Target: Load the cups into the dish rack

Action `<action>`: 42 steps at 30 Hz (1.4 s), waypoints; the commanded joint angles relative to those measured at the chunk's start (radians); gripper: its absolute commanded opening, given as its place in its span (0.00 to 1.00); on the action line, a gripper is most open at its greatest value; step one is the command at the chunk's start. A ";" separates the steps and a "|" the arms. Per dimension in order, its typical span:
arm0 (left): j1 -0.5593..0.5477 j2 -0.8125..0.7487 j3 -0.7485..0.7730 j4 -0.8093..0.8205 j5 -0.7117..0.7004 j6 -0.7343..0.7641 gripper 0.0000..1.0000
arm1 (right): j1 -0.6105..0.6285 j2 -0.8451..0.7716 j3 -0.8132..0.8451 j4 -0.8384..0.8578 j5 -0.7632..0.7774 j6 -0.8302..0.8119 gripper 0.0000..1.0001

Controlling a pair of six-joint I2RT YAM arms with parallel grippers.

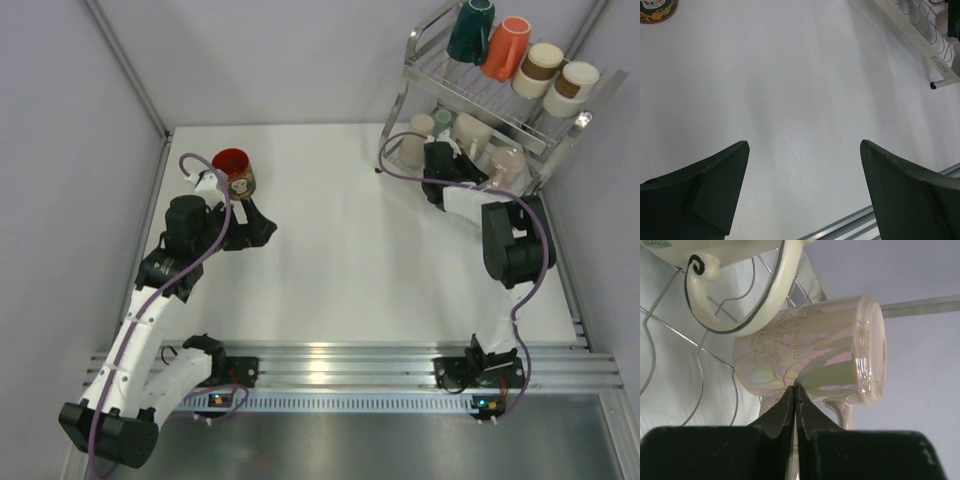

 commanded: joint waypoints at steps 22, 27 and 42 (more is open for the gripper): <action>-0.003 -0.020 0.046 0.020 0.010 -0.017 0.98 | -0.122 0.046 0.047 0.252 -0.014 -0.085 0.00; -0.003 -0.023 0.049 0.018 -0.007 -0.015 0.98 | -0.130 0.042 0.066 0.246 -0.021 -0.088 0.00; -0.003 -0.021 0.069 -0.003 -0.045 -0.014 0.98 | -0.144 0.002 0.052 0.238 -0.069 -0.048 0.00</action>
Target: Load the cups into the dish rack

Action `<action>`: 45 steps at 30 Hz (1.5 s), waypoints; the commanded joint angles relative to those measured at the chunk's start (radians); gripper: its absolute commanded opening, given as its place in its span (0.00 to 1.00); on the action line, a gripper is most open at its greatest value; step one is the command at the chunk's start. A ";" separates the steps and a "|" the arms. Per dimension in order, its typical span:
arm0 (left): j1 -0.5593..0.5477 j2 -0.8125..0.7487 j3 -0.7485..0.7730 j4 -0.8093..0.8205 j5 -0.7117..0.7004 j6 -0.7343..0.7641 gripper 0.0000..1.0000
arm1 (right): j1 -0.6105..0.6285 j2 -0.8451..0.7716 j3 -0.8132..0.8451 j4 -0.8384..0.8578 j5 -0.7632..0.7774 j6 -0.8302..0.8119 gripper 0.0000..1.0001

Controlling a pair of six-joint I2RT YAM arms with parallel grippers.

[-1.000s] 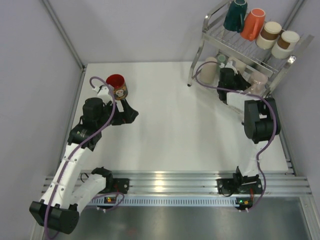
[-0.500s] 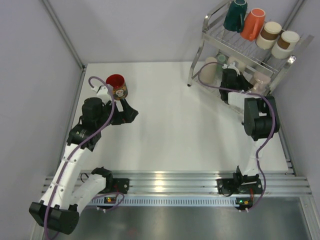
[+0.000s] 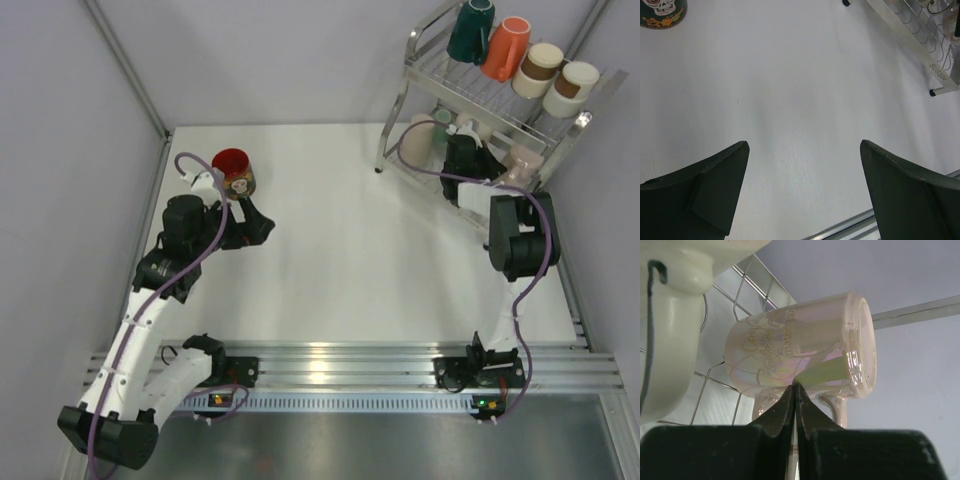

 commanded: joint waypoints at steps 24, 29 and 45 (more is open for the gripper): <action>-0.003 0.078 0.141 -0.025 -0.230 0.042 0.98 | 0.287 -0.280 -0.010 -0.199 0.004 0.398 0.00; 0.004 0.141 0.182 -0.066 -0.420 0.052 0.98 | 0.432 -0.371 -0.055 -0.329 -0.185 0.549 0.00; 0.039 0.368 0.365 -0.126 -0.608 0.187 0.94 | 0.567 -0.713 -0.308 -0.176 -1.121 0.969 0.49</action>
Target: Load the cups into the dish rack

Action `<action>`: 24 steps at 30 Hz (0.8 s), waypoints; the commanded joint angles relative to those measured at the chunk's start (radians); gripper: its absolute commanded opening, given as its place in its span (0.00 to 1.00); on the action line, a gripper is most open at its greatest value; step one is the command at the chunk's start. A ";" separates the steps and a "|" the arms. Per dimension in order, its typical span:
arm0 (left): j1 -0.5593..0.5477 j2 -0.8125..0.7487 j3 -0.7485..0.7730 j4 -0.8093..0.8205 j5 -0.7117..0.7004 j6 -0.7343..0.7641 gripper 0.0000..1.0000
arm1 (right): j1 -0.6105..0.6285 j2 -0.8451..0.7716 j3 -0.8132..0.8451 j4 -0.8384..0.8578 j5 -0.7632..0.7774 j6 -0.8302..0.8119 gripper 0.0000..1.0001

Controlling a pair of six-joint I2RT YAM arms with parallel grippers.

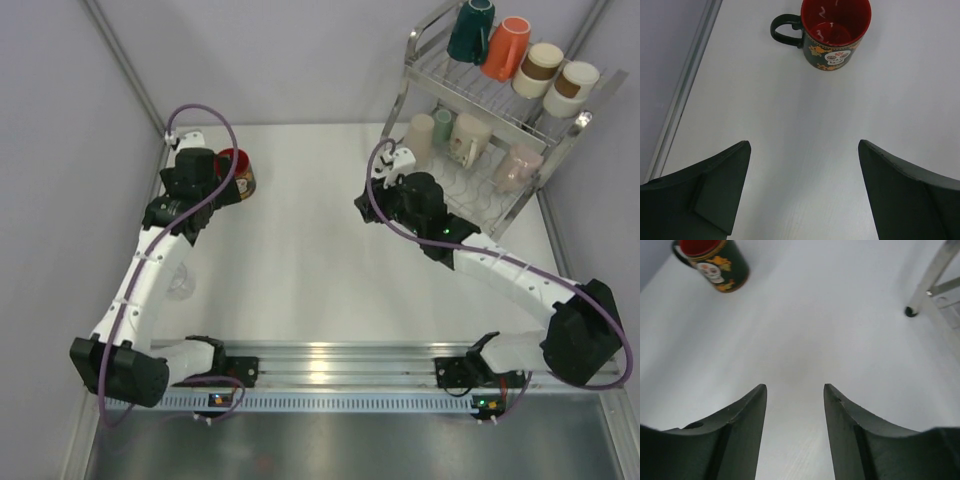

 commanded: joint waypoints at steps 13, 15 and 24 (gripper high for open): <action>0.006 0.419 0.327 0.003 0.083 0.363 0.89 | 0.016 -0.162 -0.017 0.132 -0.431 0.216 0.86; 0.006 0.465 0.390 0.003 0.077 0.396 0.87 | 0.013 -0.189 -0.016 0.112 -0.428 0.211 0.86; 0.006 0.681 0.559 0.018 0.123 0.523 0.78 | 0.006 -0.252 -0.043 0.109 -0.373 0.197 0.89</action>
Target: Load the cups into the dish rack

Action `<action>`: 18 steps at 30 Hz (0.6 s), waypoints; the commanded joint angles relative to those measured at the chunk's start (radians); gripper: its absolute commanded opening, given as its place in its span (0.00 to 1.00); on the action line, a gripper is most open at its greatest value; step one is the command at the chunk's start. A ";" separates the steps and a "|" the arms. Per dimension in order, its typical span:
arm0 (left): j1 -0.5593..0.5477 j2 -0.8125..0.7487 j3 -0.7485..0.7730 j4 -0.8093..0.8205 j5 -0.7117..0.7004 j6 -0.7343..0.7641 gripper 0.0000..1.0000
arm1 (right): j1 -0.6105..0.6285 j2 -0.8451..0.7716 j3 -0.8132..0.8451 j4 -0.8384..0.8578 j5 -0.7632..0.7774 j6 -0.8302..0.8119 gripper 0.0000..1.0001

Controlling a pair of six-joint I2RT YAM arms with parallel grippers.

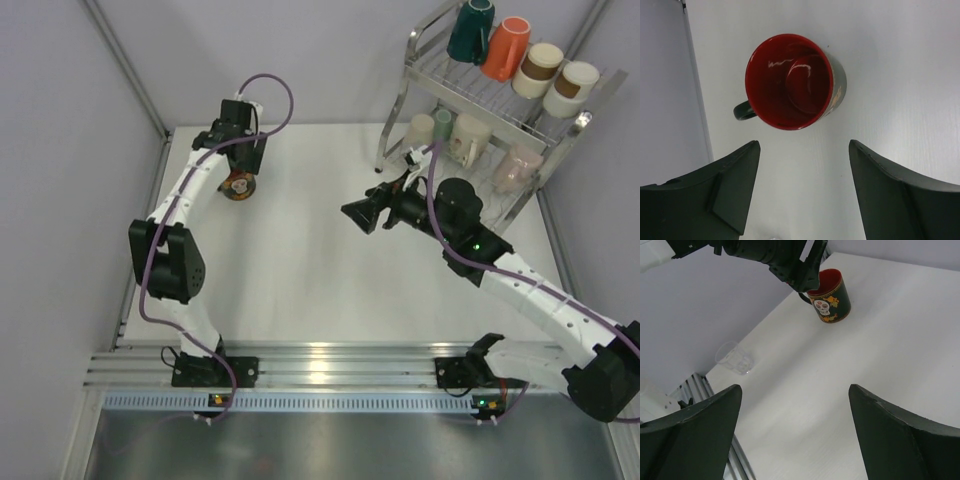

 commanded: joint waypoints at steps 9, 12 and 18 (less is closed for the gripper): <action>0.004 0.179 0.155 0.029 0.077 0.153 0.67 | -0.001 -0.022 0.009 -0.006 -0.016 0.000 0.90; 0.007 0.198 0.156 0.029 0.068 0.144 0.65 | -0.004 -0.027 0.009 -0.014 -0.007 -0.008 0.90; 0.005 0.227 0.103 0.014 0.045 0.114 0.64 | -0.004 -0.032 0.009 -0.020 -0.001 -0.014 0.91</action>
